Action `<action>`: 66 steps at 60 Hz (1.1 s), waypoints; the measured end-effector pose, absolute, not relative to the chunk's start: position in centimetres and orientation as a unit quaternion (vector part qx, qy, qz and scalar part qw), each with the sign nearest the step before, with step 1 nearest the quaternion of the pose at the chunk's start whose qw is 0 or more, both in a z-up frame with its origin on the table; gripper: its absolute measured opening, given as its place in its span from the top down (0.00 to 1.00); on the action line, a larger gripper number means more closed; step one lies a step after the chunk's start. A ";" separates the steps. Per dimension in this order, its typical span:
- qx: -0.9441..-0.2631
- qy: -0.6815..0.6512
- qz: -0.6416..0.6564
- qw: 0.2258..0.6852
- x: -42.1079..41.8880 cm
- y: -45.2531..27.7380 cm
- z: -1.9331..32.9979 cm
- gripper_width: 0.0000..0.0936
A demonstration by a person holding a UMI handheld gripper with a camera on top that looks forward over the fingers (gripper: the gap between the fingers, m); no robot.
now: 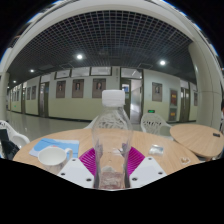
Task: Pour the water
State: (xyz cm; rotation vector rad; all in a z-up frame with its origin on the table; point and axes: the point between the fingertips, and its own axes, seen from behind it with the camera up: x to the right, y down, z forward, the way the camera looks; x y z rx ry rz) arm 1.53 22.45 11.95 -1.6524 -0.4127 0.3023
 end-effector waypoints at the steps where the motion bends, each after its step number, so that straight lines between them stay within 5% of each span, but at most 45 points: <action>1: -0.731 -0.181 0.136 0.644 1.7 22.6 11.3 0.64; 10: -0.746 -0.183 0.140 0.625 1.0 24.3 8.0 0.63; 23: -0.738 -0.182 0.142 0.635 1.1 23.9 8.2 0.61; 29: -0.746 -0.180 0.134 0.627 1.0 23.9 8.0 0.44; 35: -0.759 -0.196 0.131 0.607 1.1 23.3 7.1 0.08; 66: -0.764 -0.252 0.203 0.558 3.2 2.4 11.2 0.09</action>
